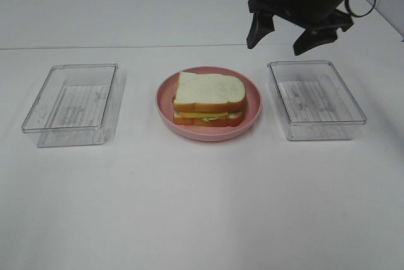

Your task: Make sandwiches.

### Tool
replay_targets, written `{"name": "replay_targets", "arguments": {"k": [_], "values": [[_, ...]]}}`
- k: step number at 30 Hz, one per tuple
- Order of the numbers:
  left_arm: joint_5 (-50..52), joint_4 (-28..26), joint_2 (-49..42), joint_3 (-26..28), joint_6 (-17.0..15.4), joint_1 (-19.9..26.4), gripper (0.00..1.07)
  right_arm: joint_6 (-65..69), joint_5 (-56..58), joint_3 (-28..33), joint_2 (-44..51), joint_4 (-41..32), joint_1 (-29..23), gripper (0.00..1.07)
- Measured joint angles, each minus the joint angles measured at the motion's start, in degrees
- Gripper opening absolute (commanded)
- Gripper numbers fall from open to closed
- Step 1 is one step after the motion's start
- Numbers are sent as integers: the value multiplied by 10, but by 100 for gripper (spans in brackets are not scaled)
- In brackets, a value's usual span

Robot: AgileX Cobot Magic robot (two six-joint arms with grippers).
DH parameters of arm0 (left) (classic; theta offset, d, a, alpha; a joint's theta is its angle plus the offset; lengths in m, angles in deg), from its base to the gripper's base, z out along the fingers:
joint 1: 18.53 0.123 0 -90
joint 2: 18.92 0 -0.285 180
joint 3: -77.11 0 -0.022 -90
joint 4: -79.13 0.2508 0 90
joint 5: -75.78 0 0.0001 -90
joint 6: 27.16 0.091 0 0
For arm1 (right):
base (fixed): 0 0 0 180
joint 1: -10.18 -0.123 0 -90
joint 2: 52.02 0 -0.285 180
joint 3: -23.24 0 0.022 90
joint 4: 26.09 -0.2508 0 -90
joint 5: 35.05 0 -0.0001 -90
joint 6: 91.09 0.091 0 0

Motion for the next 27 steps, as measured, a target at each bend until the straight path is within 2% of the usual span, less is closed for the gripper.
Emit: {"name": "replay_targets", "arguments": {"k": [1,2,3,4,6,7,10,14,15,16,20,25,27], "values": [[0,0,0,0,0,0,98,0,0,0,0,0,0,92],[0,0,0,0,0,0,98,17,34,-7,13,41,0,92],[0,0,0,0,0,0,98,17,34,-7,13,41,0,92],[0,0,0,0,0,0,98,25,76,-21,19,77,0,92],[0,0,0,0,0,0,98,26,96,-28,21,90,0,92],[0,0,0,0,0,0,98,26,132,-45,21,120,0,92],[0,0,0,0,0,0,98,27,153,-67,21,154,6,92],[0,0,0,0,0,0,98,27,155,-81,22,160,26,92],[0,0,0,0,0,0,98,27,155,-83,22,163,49,92],[0,0,0,0,0,0,98,27,158,-83,22,163,69,92],[0,0,0,0,0,0,98,27,173,-83,23,168,88,92],[0,0,0,0,0,0,98,27,190,-73,45,162,88,92],[0,0,0,0,0,0,98,37,189,-3,112,166,87,92]]}}
